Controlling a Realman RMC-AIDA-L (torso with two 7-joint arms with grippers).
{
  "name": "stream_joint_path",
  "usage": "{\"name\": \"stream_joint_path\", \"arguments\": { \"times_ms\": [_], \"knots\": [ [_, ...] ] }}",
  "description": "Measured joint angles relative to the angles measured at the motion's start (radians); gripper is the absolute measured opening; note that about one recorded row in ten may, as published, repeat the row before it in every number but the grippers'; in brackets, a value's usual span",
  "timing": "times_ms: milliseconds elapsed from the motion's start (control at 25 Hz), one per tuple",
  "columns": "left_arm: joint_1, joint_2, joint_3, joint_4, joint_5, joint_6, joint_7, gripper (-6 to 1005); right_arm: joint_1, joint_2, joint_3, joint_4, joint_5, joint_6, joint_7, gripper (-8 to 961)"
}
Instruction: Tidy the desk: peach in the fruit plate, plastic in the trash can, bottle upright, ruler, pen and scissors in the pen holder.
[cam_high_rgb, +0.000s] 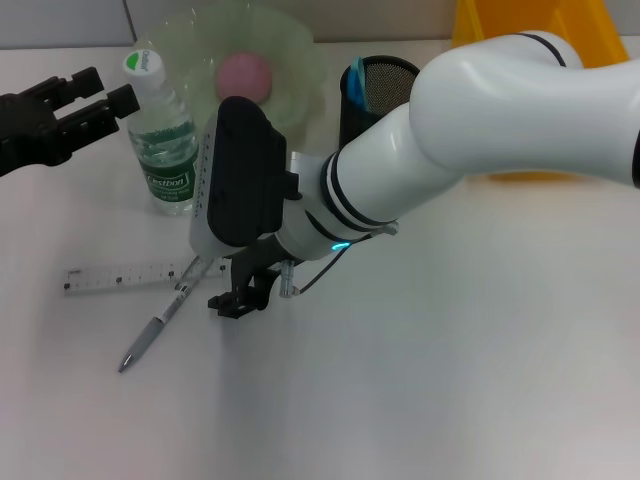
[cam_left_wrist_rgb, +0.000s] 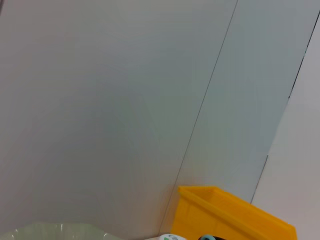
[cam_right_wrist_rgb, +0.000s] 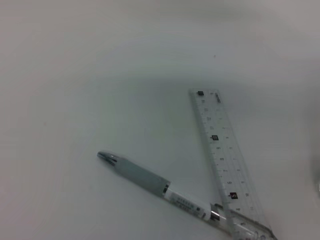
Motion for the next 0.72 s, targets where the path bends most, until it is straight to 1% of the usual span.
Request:
{"name": "stream_joint_path", "arguments": {
  "times_ms": [240, 280, 360, 400, 440, 480, 640, 680, 720],
  "knots": [
    [0.001, 0.001, 0.000, -0.011, 0.000, -0.002, 0.002, 701, -0.020, 0.000, 0.019, -0.020, -0.002, 0.007, 0.002, 621],
    [0.002, 0.002, -0.003, -0.011, 0.000, -0.003, 0.003, 701, -0.041, 0.000, 0.044, -0.036, -0.007, 0.004, 0.001, 621],
    [0.002, 0.003, -0.005, -0.011, 0.000, -0.003, 0.003, 701, -0.052, -0.001, 0.055, -0.043, -0.010, 0.001, 0.001, 621],
    [0.003, 0.003, -0.006, -0.011, -0.001, -0.003, 0.003, 701, -0.083, -0.003, 0.088, -0.060, -0.027, -0.009, 0.000, 621],
    [0.003, 0.003, -0.006, -0.011, -0.001, -0.003, 0.003, 701, -0.083, -0.003, 0.088, -0.060, -0.027, -0.009, 0.000, 621],
    [0.004, 0.003, -0.007, -0.007, -0.005, -0.003, 0.003, 701, -0.099, -0.003, 0.105, -0.070, -0.039, -0.014, -0.001, 621],
    [0.006, 0.003, -0.008, -0.003, -0.023, -0.002, 0.003, 701, -0.189, -0.003, 0.193, -0.144, -0.109, -0.038, -0.001, 620],
    [0.006, 0.004, -0.008, -0.002, -0.037, 0.000, 0.003, 701, -0.242, -0.006, 0.235, -0.195, -0.130, -0.048, -0.001, 620],
    [0.006, 0.004, -0.008, -0.002, -0.037, 0.000, 0.003, 701, -0.242, -0.006, 0.235, -0.195, -0.130, -0.048, -0.001, 620]
  ]
}}
